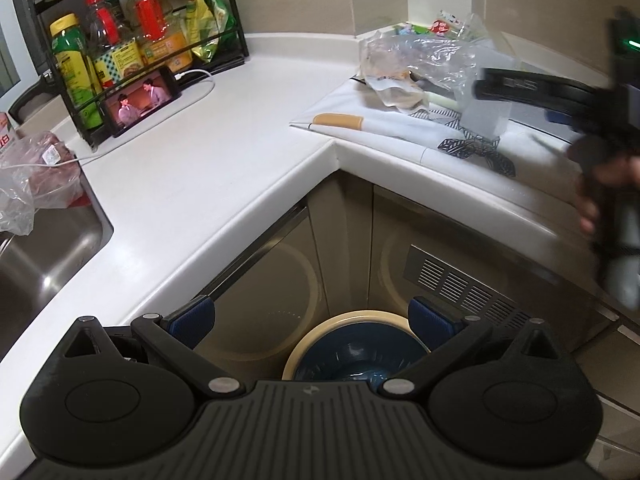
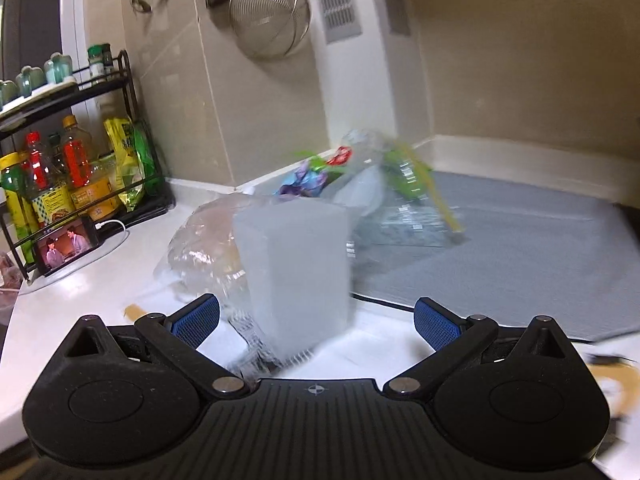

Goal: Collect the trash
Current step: 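Move the right gripper to the clear plastic box while the left gripper approaches the trash pile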

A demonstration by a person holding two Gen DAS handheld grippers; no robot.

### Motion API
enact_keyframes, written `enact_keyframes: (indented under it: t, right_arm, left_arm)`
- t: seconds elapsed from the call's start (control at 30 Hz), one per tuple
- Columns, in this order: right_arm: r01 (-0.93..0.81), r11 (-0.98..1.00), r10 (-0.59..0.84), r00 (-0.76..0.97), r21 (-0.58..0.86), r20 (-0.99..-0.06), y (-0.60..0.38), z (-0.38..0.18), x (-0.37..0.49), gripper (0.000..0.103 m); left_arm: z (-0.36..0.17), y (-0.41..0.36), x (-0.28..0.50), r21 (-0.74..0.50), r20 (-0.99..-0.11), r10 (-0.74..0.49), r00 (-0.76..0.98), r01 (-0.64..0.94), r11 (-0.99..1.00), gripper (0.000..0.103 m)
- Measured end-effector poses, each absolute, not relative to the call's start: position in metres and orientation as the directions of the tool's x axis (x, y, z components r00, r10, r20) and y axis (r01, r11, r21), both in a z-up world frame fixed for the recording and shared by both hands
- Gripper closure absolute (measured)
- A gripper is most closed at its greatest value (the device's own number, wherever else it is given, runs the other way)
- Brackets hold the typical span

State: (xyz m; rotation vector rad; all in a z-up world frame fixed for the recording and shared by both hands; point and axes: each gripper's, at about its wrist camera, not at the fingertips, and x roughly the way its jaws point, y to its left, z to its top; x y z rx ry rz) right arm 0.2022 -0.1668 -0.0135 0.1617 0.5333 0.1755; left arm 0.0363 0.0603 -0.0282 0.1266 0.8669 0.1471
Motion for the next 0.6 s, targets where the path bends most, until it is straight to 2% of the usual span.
enact_keyframes:
  t: [0.13,0.23,0.33,0.37,0.47,0.6]
  right_arm:
    - [0.009,0.970,0.121,0.849,0.244,-0.514,-0.180,-0.018,0.218,0.000]
    - [0.124,0.930,0.059,0.878,0.345,-0.475,-0.221,-0.014,0.204,0.000]
    - [0.292,0.919,-0.142,0.872,0.265,-0.468,-0.257,-0.007,0.190,0.000]
    - [0.311,0.917,-0.171,0.872,0.251,-0.458,-0.266,-0.005,0.186,0.000]
    - [0.287,0.918,-0.147,0.887,0.274,-0.437,-0.281,0.001,0.170,0.000]
    - [0.195,0.953,-0.074,0.892,0.232,-0.446,-0.267,-0.002,0.161,0.000]
  left_arm:
    - [-0.028,0.062,0.038,0.166,-0.750,0.182,0.636,-0.085,0.983,0.000]
    - [-0.030,0.062,0.040,0.157,-0.754,0.175,0.633,-0.084,0.984,0.000]
    - [-0.033,0.060,0.042,0.150,-0.762,0.163,0.626,-0.074,0.986,0.000]
    - [-0.035,0.058,0.042,0.148,-0.765,0.158,0.625,-0.068,0.987,0.000]
    - [-0.038,0.053,0.043,0.147,-0.767,0.148,0.624,-0.054,0.988,0.000]
    - [-0.037,0.049,0.041,0.148,-0.764,0.141,0.630,-0.042,0.988,0.000]
